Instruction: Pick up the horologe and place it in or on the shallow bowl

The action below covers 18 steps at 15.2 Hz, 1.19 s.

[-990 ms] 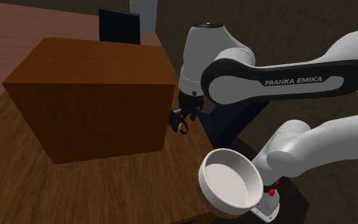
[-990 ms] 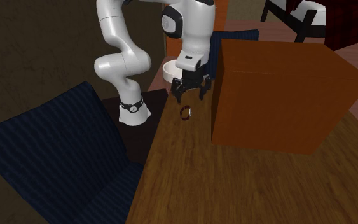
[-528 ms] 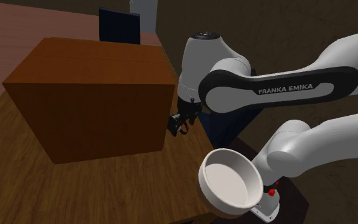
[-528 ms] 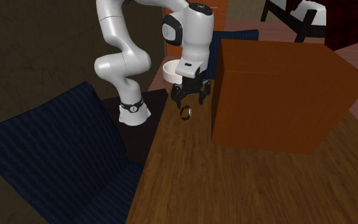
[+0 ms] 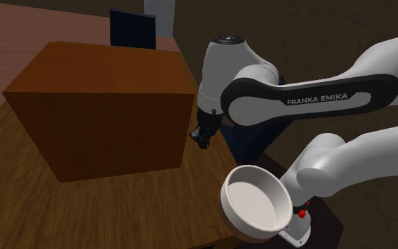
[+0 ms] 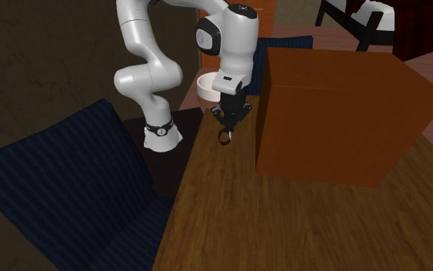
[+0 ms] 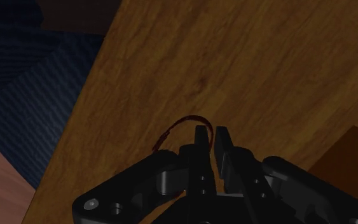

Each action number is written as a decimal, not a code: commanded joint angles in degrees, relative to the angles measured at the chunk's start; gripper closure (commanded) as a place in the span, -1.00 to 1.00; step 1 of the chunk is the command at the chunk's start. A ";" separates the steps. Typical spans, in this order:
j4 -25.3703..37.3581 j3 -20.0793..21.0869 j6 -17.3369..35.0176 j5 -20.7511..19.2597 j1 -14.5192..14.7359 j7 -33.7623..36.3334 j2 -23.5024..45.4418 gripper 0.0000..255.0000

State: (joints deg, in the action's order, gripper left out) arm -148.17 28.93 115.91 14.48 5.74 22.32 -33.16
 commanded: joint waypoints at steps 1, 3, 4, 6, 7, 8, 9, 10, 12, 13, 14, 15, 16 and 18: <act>0.00 0.00 0.00 0.00 0.00 0.00 0.00 1.00; 0.00 0.00 0.00 0.00 0.00 0.00 0.00 1.00; 0.00 0.00 0.00 0.00 0.00 0.00 0.00 1.00; 0.00 0.00 0.00 0.00 0.00 0.00 0.00 1.00; 0.54 -0.23 -0.86 -0.09 0.00 -0.04 -0.33 1.00; 1.11 -0.45 -1.73 -0.19 0.00 -0.08 -0.63 1.00; 1.69 -0.67 -2.59 -0.29 -0.01 -0.11 -0.91 1.00; 2.28 -0.89 -3.44 -0.39 -0.03 -0.15 -1.18 1.00; 3.48 -1.31 -5.13 -0.61 -0.06 -0.20 -1.66 1.00; 4.10 -1.52 -5.96 -0.72 -0.09 -0.23 -1.87 1.00; 4.73 -1.72 -6.78 -0.83 -0.11 -0.25 -2.07 1.00; 5.37 -1.92 -7.60 -0.94 -0.14 -0.27 -2.25 1.00; 6.02 -2.11 -8.41 -1.06 -0.17 -0.28 -2.41 1.00; 7.35 -2.48 -10.02 -1.28 -0.25 -0.31 -2.68 1.00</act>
State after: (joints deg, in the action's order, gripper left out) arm -141.57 26.75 106.92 13.35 5.54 22.10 -35.59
